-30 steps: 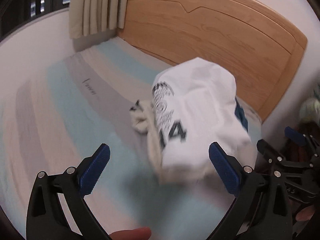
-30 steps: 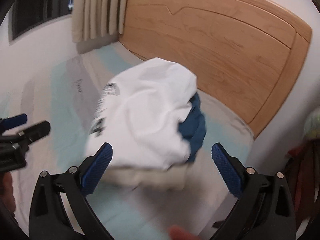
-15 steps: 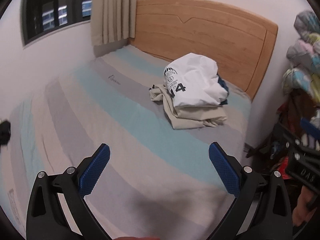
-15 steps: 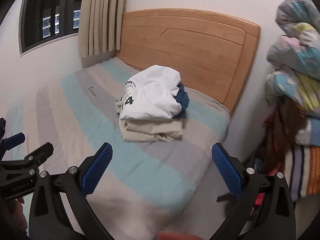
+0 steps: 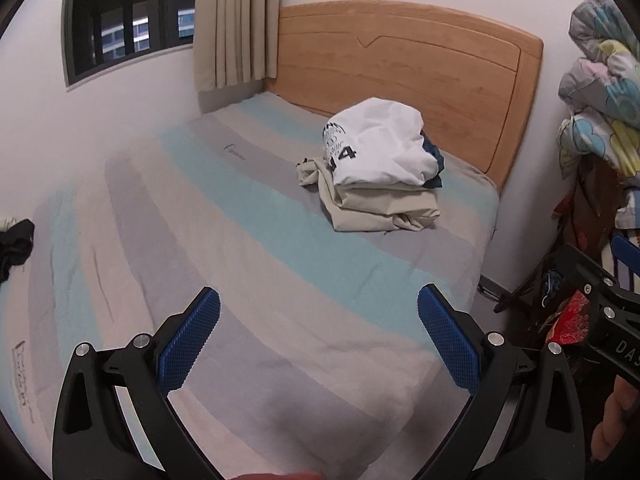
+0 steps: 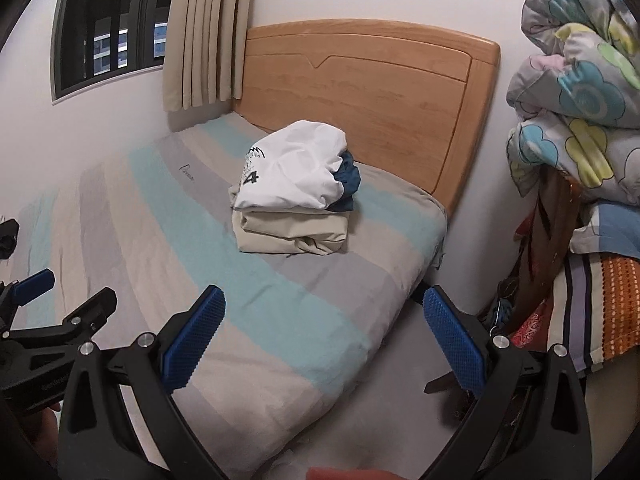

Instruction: Fold large clothes

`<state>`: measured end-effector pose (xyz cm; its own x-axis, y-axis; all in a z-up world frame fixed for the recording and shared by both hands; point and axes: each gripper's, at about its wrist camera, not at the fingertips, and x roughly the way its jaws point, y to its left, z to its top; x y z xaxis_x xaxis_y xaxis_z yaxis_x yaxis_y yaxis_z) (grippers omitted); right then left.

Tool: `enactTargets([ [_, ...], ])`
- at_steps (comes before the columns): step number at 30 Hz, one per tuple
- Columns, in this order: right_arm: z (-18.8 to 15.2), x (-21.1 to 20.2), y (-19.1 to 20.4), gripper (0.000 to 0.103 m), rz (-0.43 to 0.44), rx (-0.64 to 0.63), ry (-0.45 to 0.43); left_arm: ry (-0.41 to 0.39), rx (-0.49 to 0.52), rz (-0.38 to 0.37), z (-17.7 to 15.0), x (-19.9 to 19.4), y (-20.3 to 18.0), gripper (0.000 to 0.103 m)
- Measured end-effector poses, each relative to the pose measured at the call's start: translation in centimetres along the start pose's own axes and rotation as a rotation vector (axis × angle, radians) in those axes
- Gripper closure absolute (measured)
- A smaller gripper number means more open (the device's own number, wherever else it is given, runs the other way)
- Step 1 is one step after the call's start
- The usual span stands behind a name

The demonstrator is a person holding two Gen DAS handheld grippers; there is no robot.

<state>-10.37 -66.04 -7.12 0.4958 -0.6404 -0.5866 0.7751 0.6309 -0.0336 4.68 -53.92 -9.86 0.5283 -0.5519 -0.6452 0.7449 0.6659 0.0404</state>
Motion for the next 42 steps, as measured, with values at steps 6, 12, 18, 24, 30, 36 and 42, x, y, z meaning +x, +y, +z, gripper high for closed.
enactTargets([
  [6, -1.1, 1.9, -2.2, 0.008, -0.001, 0.003, -0.008, -0.001, -0.057, -0.016, -0.9, 1.8, -1.6, 0.006],
  [12, -0.8, 2.5, -3.2, 0.008, 0.01, 0.012, -0.022, -0.017, -0.047, 0.013, -1.1, 2.4, -3.0, 0.006],
  [18, -0.8, 2.6, -3.4, 0.007, 0.022, 0.014, -0.014, -0.02, -0.021, 0.034, -0.9, 2.2, -3.5, 0.006],
  [24, -0.7, 2.5, -3.6, 0.007, 0.023, 0.02, -0.005, -0.022, -0.021, 0.038, -0.6, 1.9, -3.5, 0.006],
  [30, -0.7, 2.4, -3.6, 0.007, 0.008, 0.021, 0.003, -0.029, -0.017, 0.044, -0.5, 1.6, -3.6, 0.006],
  [36, -0.8, 2.3, -3.5, 0.008, 0.015, 0.018, 0.009, -0.008, -0.032, 0.04, -0.5, 1.7, -3.3, 0.006],
  [42, -0.7, 2.5, -3.5, 0.007, 0.021, 0.014, 0.014, -0.001, -0.021, 0.036, -0.4, 1.7, -3.5, 0.006],
])
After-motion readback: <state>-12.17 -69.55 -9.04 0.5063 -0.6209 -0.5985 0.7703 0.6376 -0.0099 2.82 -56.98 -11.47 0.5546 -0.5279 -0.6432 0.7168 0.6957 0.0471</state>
